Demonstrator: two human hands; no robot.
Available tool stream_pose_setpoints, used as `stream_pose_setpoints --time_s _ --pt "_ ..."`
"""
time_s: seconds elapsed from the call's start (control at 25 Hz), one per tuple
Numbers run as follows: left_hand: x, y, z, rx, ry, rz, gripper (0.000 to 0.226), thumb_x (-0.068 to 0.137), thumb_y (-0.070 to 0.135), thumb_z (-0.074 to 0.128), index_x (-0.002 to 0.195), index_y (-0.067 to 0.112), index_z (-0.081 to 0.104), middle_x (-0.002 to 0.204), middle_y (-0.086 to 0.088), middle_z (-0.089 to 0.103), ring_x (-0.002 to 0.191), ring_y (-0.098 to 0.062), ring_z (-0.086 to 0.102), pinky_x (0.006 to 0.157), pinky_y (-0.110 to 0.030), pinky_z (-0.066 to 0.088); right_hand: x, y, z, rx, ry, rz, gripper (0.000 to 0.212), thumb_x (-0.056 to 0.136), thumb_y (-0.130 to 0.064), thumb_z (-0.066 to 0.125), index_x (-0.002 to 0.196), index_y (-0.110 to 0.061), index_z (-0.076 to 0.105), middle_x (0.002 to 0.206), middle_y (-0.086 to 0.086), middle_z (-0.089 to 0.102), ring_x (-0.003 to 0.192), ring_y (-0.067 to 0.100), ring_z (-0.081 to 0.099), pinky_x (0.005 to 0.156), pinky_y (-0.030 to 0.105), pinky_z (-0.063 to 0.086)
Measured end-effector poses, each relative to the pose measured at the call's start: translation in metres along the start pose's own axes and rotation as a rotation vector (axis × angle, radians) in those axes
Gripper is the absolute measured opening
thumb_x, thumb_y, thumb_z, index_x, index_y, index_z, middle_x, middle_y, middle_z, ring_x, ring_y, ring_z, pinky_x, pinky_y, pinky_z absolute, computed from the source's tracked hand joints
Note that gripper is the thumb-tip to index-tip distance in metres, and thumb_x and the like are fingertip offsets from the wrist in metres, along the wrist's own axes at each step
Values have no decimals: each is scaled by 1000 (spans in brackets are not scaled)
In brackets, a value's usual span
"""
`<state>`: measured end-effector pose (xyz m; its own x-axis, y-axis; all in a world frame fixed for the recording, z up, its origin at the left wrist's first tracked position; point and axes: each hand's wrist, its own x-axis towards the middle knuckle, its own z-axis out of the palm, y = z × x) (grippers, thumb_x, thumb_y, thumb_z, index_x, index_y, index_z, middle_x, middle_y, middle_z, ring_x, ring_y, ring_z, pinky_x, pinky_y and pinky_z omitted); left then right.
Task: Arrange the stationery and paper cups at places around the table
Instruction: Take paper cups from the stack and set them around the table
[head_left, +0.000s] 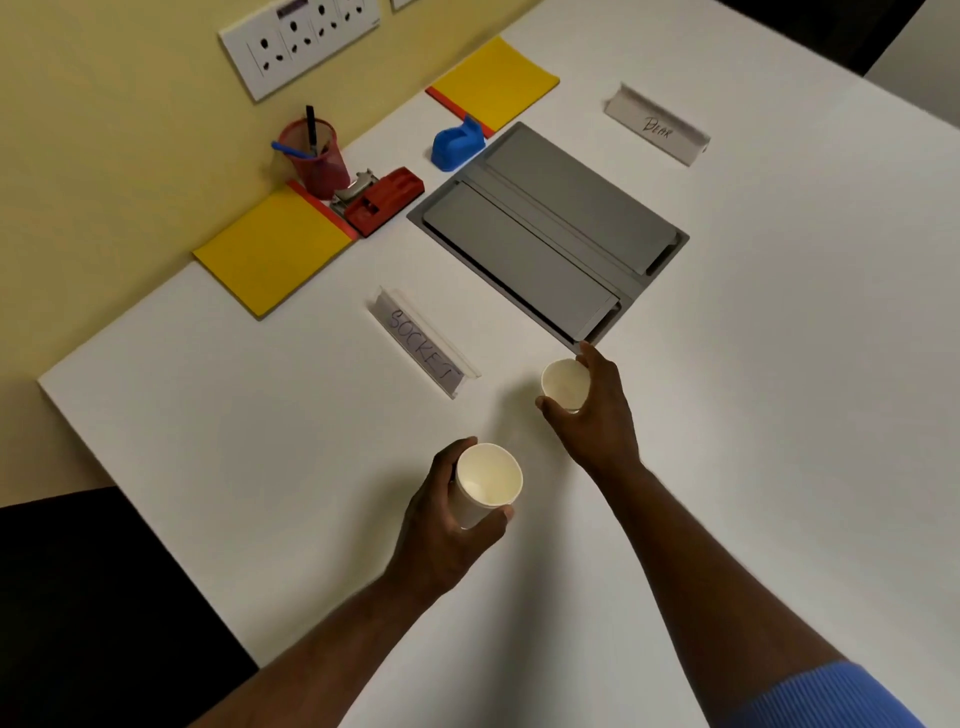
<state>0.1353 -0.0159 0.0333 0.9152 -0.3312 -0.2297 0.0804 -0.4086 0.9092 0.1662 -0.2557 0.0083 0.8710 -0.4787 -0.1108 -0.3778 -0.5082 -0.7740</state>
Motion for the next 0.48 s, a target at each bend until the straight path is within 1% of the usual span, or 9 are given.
stream_pose_setpoints --time_s 0.12,0.28,0.36,0.48 --pt "5 -2 6 27 -23 6 79 69 53 82 138 52 43 134 35 53 122 1 56 96 -22 54 -1 15 8 -15 -24 18 95 76 -45 82 153 -33 28 140 -5 46 126 17 50 93 37 53" --pt "11 8 13 49 -53 57 80 70 50 82 140 49 42 134 39 51 122 5 54 95 -14 50 -3 19 13 -77 -64 44 99 74 -49 82 153 -32 25 143 -4 44 129 20 47 94 40 52" --pt "10 13 12 41 -48 78 80 71 48 82 140 46 43 134 36 52 122 4 54 96 -15 50 -7 14 9 -93 -63 33 101 74 -50 82 155 -28 25 148 -1 42 135 21 43 98 41 49" --pt "3 26 6 36 -53 118 80 71 51 81 140 45 42 134 34 52 122 3 54 98 -17 51 -27 0 -10 -82 12 7 97 79 -53 78 155 -23 27 154 3 40 140 23 39 109 45 42"
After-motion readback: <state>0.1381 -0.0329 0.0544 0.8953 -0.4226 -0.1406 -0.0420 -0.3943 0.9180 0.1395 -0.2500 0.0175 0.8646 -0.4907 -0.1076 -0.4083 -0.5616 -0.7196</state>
